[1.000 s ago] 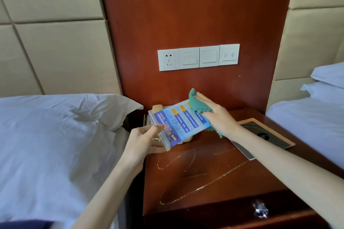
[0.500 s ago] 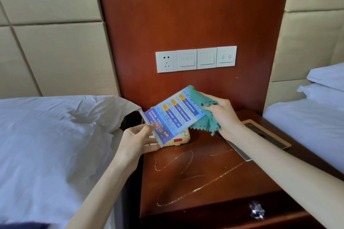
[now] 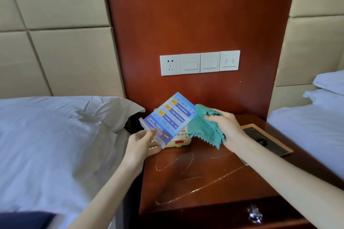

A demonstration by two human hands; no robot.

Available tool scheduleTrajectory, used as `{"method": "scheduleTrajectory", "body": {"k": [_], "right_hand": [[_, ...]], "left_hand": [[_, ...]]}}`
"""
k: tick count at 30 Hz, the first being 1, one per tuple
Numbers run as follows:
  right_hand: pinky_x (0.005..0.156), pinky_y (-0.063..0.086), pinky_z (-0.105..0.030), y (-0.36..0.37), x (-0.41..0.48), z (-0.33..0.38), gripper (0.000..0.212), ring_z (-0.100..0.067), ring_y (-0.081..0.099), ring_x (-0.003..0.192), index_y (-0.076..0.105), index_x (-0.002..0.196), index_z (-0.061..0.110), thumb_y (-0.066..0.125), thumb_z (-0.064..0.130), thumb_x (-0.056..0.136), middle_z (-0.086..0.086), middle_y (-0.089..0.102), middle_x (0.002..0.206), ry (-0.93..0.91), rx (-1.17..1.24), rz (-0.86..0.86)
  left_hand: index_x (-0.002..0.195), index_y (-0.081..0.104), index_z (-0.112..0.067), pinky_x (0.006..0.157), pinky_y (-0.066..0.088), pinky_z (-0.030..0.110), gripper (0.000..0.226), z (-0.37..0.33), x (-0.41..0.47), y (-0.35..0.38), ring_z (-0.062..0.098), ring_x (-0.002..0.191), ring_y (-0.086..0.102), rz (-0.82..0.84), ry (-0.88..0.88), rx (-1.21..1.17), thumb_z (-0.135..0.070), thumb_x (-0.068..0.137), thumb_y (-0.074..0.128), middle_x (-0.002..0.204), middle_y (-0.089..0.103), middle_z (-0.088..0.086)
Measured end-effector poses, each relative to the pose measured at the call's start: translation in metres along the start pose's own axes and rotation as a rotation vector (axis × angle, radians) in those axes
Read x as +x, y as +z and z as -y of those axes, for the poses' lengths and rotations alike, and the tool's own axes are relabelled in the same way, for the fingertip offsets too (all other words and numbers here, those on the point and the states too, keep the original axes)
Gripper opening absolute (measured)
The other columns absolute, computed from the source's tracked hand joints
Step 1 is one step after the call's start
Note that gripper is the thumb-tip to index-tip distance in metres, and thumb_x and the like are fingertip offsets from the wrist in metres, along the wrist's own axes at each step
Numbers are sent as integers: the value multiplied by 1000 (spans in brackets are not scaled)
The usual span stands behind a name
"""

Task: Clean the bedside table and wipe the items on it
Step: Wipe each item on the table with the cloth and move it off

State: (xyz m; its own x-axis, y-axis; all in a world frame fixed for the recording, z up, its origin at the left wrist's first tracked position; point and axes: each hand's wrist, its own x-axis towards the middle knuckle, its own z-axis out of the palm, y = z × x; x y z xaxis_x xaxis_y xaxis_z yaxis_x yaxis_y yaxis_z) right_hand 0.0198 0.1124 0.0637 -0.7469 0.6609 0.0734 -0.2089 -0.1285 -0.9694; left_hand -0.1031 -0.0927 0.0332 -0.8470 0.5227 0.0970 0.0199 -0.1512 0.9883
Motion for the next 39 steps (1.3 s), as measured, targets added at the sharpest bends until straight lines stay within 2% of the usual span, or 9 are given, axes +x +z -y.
{"method": "scheduleTrajectory", "body": {"k": [5,10,15,21,24,26,29,33,39], "right_hand": [[61,58,-36,4,7,9,24,-33,72,81,68,106,7,62,0,84,-21,72,95,27,65,-81],[62,57,-36,25,8,-1,22,-33,70,87,68,103,17,62,5,86,-18,71,97,42,49,-75],[61,57,-36,56,2,-12,26,-33,69,87,73,83,26,61,3,83,-15,71,95,60,5,-35],[69,58,-40,103,-4,-12,28,-33,68,91,73,83,28,63,2,81,-13,71,99,49,-12,32],[53,57,-35,127,-9,-16,29,-32,68,82,74,82,28,62,2,81,-13,71,91,45,-6,61],[61,58,-37,143,-11,-21,28,-34,68,84,75,91,24,61,1,81,-14,71,95,46,12,78],[79,57,-44,164,-14,-27,32,-34,68,92,71,105,18,63,1,79,-17,70,102,53,21,80],[81,58,-43,180,-15,-34,30,-31,69,89,72,100,22,65,3,76,-12,72,97,51,4,82],[81,57,-49,191,-9,-42,18,-33,70,84,69,86,19,67,6,74,-16,72,93,85,11,70]], "left_hand": [[100,70,-9,61,58,29,22,-18,-7,-14,24,76,72,-29,38,87,-27,90,61,89,76,11],[94,69,-6,55,55,27,20,-43,-20,-42,19,66,72,-108,71,159,-23,89,62,77,75,12],[86,69,-9,48,54,23,14,-61,-38,-77,7,50,64,-191,108,246,-20,90,61,56,69,-3],[90,69,2,53,56,28,37,-80,-67,-137,24,60,63,-290,59,346,-31,75,63,78,66,16],[73,72,-5,51,55,29,37,-84,-82,-168,19,52,62,-379,36,410,-37,64,57,67,67,11],[58,73,-13,48,54,29,32,-85,-89,-193,15,47,61,-458,26,484,-40,63,56,56,66,3],[57,73,-20,42,50,28,33,-86,-99,-229,17,48,60,-557,4,585,-47,60,55,52,65,3],[61,75,-29,38,46,23,27,-89,-117,-266,10,45,60,-497,-64,684,-46,65,54,53,68,0],[77,72,-6,51,41,26,47,-98,-134,-303,19,58,58,-400,-228,792,-47,67,51,63,68,3]]}}
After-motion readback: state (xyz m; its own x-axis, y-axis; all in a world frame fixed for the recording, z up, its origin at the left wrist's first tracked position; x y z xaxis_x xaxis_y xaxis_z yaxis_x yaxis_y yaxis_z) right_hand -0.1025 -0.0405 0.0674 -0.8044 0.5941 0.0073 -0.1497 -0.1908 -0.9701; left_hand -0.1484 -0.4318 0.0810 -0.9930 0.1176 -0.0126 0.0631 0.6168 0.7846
